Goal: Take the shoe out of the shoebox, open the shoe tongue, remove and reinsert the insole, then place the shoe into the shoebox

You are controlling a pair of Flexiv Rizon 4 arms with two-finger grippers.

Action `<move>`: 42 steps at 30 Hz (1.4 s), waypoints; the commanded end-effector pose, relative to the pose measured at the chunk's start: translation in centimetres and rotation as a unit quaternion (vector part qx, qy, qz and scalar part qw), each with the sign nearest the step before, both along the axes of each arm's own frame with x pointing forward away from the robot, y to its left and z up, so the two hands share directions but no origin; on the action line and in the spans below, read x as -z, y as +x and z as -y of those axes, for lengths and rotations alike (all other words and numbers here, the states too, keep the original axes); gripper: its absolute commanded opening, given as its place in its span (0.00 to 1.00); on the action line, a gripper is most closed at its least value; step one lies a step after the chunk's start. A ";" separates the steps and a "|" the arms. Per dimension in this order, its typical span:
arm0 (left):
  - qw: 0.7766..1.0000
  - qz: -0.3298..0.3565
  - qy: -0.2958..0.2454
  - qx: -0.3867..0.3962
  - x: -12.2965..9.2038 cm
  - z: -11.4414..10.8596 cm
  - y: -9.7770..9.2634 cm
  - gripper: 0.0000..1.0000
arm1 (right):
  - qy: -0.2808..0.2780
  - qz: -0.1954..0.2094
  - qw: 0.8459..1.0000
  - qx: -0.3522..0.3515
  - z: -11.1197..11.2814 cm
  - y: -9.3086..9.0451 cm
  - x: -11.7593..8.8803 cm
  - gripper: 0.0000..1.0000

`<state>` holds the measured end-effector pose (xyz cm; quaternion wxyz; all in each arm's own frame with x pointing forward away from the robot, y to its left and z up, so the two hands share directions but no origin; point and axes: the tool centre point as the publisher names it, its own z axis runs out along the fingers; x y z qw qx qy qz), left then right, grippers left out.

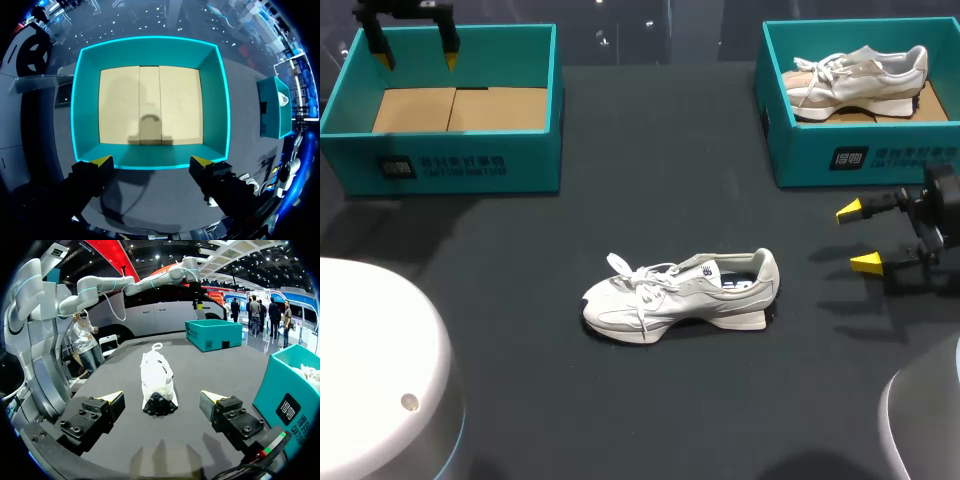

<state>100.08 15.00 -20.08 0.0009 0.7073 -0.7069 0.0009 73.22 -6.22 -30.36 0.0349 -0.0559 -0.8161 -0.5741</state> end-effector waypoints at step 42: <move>1.000 0.000 0.000 0.000 0.0 0.0 0.0 1.00 | -0.019 0.089 0.996 0.024 -2.1 -2.3 5.6 1.00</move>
